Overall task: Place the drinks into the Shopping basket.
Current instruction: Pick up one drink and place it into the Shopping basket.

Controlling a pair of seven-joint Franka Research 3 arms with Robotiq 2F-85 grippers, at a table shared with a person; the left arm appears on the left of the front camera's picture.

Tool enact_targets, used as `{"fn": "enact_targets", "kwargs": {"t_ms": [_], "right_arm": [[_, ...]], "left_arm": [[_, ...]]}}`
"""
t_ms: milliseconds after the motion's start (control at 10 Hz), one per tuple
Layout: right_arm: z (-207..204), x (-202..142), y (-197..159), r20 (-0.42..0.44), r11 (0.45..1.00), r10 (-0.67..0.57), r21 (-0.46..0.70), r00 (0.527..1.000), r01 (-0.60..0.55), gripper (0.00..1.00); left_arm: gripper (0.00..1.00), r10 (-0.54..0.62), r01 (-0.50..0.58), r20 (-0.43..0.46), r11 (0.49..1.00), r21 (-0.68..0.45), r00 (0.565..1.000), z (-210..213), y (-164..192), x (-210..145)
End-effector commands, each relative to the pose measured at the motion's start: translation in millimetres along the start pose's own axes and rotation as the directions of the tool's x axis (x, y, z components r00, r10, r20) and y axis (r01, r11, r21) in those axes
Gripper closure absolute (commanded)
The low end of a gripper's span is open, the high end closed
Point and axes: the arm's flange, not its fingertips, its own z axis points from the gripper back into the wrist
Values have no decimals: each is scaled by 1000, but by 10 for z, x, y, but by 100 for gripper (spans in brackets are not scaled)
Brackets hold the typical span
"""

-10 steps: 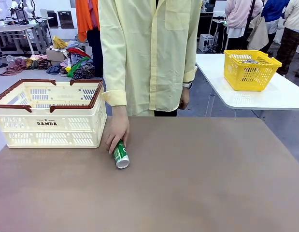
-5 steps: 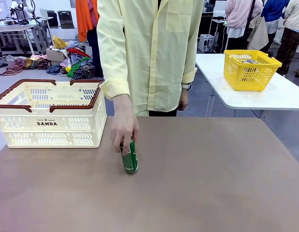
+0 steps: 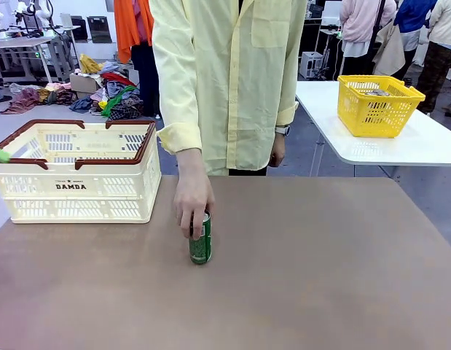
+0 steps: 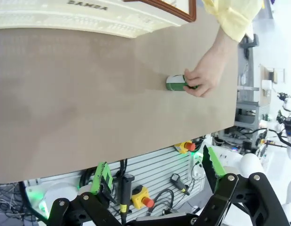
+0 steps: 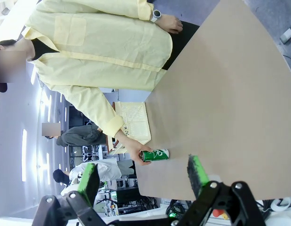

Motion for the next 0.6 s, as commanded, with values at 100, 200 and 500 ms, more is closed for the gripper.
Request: {"fn": "enact_targets", "kwargs": {"t_ms": [100,200,500], "right_arm": [[6,7,18,1,1000,15,17,1000,-15,0],[6,7,18,1,1000,15,17,1000,-15,0],[6,7,18,1,1000,15,17,1000,-15,0]], "left_arm": [[0,-14,15,-8,995,102,1000,-337,-643,97],[0,-4,7,-17,990,139,1000,-341,-600,192],[0,59,-58,-5,995,79,998,-286,-314,268]]}}
